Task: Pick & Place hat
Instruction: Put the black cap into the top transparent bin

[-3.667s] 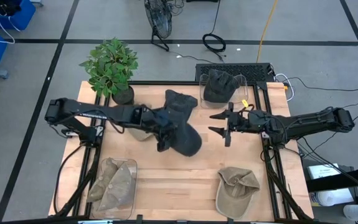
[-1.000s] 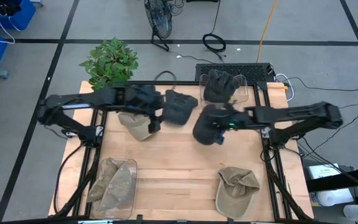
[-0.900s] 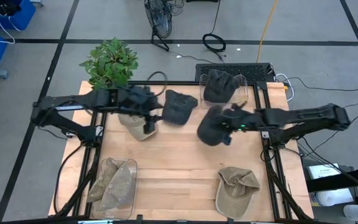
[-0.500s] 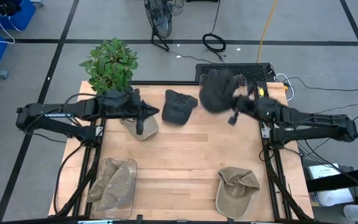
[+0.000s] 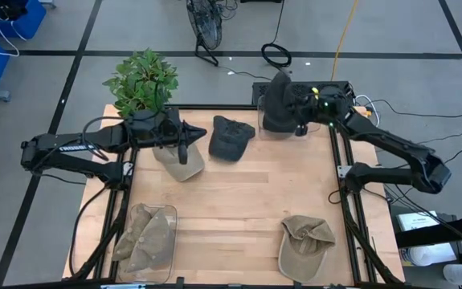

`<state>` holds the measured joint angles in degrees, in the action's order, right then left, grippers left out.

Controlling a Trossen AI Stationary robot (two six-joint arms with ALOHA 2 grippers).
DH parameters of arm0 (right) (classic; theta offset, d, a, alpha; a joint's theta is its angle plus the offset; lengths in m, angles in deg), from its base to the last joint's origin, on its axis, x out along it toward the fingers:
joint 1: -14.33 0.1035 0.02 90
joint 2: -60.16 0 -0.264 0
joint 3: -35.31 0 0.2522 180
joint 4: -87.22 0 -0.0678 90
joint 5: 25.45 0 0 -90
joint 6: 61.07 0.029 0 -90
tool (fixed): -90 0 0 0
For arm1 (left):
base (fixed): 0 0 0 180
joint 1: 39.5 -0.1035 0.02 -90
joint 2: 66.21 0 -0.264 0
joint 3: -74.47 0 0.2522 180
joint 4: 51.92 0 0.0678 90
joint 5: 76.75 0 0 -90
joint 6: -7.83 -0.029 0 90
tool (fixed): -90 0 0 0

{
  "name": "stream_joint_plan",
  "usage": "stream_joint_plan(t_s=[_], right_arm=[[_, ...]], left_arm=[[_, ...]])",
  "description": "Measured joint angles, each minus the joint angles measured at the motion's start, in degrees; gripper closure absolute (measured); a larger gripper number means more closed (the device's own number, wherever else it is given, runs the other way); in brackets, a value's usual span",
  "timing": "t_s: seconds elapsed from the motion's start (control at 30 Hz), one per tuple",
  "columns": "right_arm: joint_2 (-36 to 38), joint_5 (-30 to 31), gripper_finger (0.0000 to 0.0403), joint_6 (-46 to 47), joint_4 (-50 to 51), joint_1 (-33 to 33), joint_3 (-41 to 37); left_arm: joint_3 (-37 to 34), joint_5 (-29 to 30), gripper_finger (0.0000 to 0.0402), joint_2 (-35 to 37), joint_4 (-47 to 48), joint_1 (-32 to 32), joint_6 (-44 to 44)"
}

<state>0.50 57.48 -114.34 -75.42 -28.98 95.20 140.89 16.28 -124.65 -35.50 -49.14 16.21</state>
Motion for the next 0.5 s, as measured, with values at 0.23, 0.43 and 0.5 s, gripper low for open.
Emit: stream_joint_plan(t_s=[0.23,0.43,0.5], right_arm=[[-2.1,-4.9,0.0395,-9.9,1.3,-1.8,-1.3],[-6.7,-6.7,0.0395,-10.4,-5.9,-3.0,-8.2],[-7.7,-7.0,0.0395,-8.3,-10.8,-3.4,-10.3]], left_arm=[[0.0,0.0,0.0387,0.0,0.2,-0.1,3.5],[0.0,2.3,0.0395,0.0,-1.0,-0.1,5.5],[0.0,2.6,0.039,0.0,-2.4,-0.1,5.5]])
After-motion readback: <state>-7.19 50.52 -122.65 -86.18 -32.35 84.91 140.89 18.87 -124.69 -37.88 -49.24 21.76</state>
